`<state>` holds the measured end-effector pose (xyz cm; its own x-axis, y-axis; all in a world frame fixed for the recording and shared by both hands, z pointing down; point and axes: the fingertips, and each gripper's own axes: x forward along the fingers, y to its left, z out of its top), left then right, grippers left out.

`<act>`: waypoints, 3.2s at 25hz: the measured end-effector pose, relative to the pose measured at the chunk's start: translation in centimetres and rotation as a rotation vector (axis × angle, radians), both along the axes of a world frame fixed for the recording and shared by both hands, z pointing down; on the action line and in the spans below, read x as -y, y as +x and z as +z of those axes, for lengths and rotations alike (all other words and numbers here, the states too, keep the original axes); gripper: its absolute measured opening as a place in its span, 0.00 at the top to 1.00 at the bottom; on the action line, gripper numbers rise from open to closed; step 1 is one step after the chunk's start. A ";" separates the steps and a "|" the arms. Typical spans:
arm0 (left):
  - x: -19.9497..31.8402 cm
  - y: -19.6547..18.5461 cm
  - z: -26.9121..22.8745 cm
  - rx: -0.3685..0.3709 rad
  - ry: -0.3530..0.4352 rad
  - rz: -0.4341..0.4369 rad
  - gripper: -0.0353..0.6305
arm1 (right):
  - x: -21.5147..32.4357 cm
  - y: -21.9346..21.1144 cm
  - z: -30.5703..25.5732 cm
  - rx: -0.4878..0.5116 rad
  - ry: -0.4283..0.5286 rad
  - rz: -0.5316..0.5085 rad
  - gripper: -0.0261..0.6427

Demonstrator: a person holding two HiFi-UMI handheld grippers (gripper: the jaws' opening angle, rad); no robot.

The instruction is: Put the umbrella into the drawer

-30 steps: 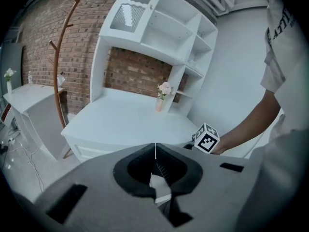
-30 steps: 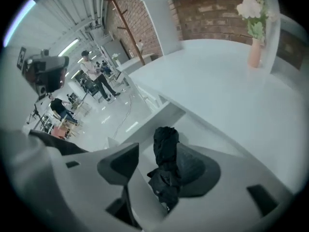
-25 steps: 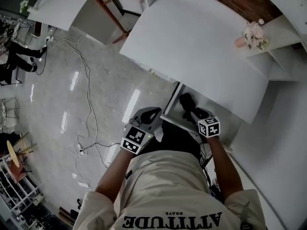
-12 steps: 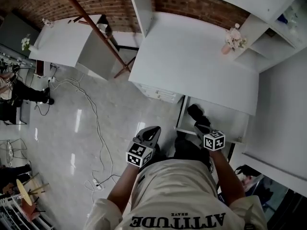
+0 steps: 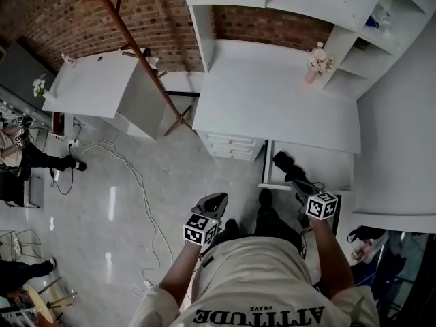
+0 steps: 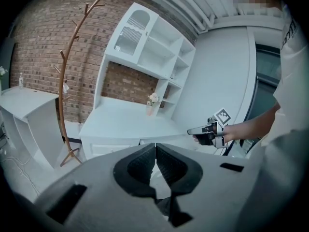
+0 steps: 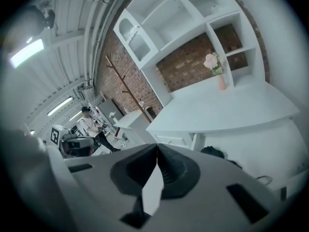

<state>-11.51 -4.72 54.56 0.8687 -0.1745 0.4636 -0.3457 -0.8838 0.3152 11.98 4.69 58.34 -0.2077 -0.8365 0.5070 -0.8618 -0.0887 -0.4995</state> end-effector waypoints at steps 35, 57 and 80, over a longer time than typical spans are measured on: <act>-10.2 5.9 -6.3 -0.094 0.058 0.154 0.91 | -20.2 3.8 -12.6 -0.309 0.095 0.289 0.91; -11.2 4.3 -14.7 -0.218 0.249 0.069 0.91 | -21.3 4.6 -20.3 -0.390 0.313 0.277 0.92; -10.9 4.7 -16.2 -0.250 0.271 0.082 0.91 | -21.1 4.1 -22.1 -0.414 0.356 0.290 0.92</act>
